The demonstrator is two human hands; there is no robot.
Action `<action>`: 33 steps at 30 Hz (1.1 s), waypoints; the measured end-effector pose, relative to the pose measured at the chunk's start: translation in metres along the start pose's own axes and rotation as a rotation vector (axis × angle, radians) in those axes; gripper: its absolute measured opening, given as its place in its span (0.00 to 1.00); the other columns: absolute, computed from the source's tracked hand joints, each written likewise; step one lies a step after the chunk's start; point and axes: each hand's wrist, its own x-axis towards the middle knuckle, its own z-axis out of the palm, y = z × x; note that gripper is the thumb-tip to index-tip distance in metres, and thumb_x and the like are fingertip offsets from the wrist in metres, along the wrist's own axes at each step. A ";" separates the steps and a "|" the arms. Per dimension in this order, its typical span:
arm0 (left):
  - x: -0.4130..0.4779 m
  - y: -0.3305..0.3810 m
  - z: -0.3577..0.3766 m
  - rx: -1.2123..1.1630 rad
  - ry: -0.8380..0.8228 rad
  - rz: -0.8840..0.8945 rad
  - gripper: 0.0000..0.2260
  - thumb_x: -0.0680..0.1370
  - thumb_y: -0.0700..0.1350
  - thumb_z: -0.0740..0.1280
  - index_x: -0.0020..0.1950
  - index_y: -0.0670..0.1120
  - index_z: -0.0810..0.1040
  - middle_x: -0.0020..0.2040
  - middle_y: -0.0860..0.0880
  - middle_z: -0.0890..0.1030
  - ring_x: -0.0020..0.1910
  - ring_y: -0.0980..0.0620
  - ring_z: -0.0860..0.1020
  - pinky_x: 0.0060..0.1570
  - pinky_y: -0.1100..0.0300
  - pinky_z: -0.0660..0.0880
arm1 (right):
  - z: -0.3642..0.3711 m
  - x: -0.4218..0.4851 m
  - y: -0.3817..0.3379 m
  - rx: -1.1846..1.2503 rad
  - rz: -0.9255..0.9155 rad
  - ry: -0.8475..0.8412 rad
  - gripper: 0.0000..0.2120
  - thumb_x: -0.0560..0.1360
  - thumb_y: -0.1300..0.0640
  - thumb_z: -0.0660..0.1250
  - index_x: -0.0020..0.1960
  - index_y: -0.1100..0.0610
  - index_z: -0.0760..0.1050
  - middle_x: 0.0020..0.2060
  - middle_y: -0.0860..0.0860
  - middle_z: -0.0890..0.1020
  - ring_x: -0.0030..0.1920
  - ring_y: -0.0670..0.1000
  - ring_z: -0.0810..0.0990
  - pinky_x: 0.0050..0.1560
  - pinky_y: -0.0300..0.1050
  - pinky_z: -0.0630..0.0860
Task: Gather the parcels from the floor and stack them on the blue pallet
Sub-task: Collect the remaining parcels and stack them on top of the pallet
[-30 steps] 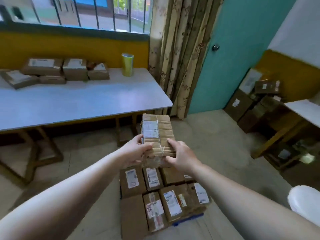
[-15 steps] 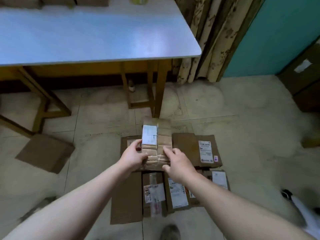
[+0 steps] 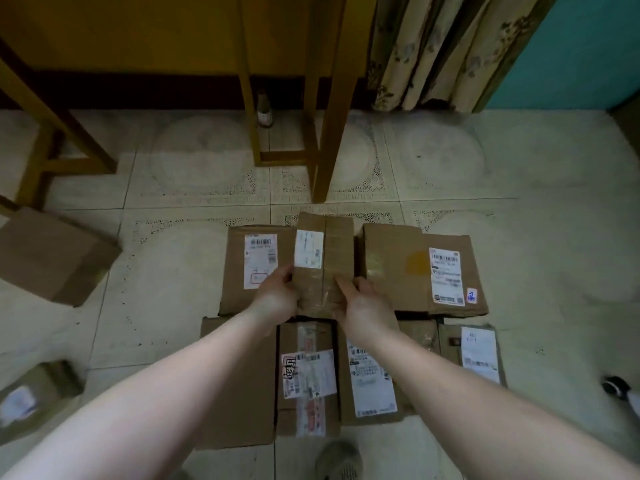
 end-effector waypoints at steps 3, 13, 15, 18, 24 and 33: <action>0.010 -0.011 0.007 0.009 0.025 -0.025 0.19 0.79 0.37 0.59 0.68 0.50 0.70 0.44 0.62 0.75 0.36 0.65 0.76 0.25 0.74 0.70 | 0.008 0.008 0.004 0.007 0.015 -0.017 0.29 0.79 0.53 0.60 0.76 0.47 0.52 0.71 0.55 0.63 0.68 0.59 0.63 0.64 0.51 0.66; 0.024 -0.032 0.006 0.208 -0.324 -0.067 0.21 0.78 0.48 0.61 0.71 0.59 0.65 0.65 0.53 0.75 0.60 0.52 0.75 0.61 0.51 0.73 | 0.017 0.015 -0.001 -0.062 0.106 -0.196 0.21 0.79 0.55 0.58 0.71 0.52 0.62 0.69 0.55 0.63 0.65 0.59 0.66 0.60 0.51 0.66; 0.025 -0.032 0.006 0.259 -0.342 -0.059 0.22 0.78 0.48 0.62 0.72 0.58 0.64 0.66 0.53 0.74 0.59 0.54 0.74 0.57 0.55 0.74 | 0.015 0.016 -0.002 -0.063 0.104 -0.239 0.21 0.79 0.54 0.57 0.71 0.52 0.62 0.70 0.55 0.63 0.66 0.60 0.65 0.62 0.52 0.66; 0.025 -0.024 -0.001 0.293 -0.281 -0.079 0.17 0.78 0.48 0.62 0.67 0.54 0.68 0.66 0.51 0.73 0.61 0.50 0.73 0.54 0.59 0.72 | 0.003 0.015 0.001 -0.050 0.165 -0.261 0.21 0.79 0.53 0.57 0.71 0.52 0.63 0.71 0.55 0.62 0.67 0.59 0.65 0.63 0.53 0.69; -0.014 -0.002 -0.064 0.452 -0.136 -0.160 0.28 0.79 0.48 0.64 0.76 0.46 0.57 0.74 0.43 0.64 0.70 0.44 0.67 0.66 0.55 0.64 | -0.050 -0.012 -0.018 -0.017 0.230 -0.213 0.28 0.78 0.46 0.60 0.75 0.54 0.59 0.73 0.57 0.60 0.72 0.59 0.61 0.67 0.56 0.65; -0.184 0.060 -0.219 0.631 0.036 -0.148 0.30 0.78 0.50 0.64 0.77 0.48 0.56 0.77 0.44 0.55 0.76 0.47 0.55 0.72 0.55 0.53 | -0.177 -0.085 -0.144 -0.068 0.048 -0.178 0.27 0.78 0.46 0.60 0.74 0.52 0.61 0.71 0.56 0.66 0.67 0.58 0.68 0.61 0.53 0.72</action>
